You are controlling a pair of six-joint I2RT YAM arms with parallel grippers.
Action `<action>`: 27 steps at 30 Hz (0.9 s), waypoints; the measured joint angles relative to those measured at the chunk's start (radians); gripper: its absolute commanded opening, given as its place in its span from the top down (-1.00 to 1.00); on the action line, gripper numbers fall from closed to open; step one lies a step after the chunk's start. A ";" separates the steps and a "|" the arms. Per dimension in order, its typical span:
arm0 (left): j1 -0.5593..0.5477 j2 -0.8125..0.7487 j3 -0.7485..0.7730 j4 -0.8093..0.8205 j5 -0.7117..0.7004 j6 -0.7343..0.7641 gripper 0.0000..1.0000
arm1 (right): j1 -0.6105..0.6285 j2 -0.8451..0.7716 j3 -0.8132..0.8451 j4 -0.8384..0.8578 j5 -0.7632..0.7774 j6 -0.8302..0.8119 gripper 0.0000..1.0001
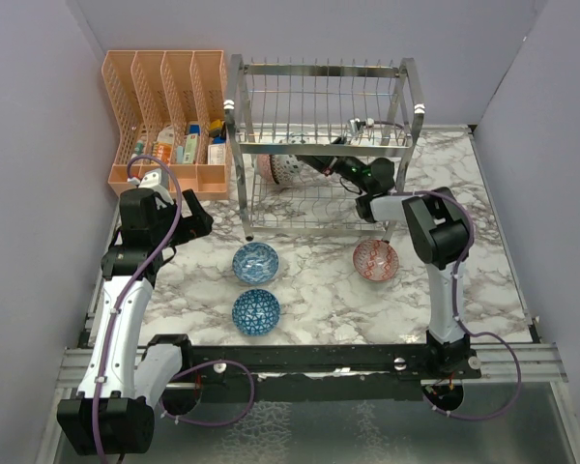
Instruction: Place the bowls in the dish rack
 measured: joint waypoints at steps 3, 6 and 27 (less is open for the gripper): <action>0.000 0.000 0.000 0.000 0.000 0.000 -0.99 | 0.000 0.021 0.000 -0.006 0.034 -0.007 0.98; 0.000 0.000 0.000 0.000 0.000 0.000 -0.99 | 0.000 0.047 0.008 -0.010 0.064 -0.016 0.98; 0.000 0.000 0.000 0.000 0.000 0.001 -0.99 | -0.019 0.173 0.113 -0.033 0.182 0.023 0.98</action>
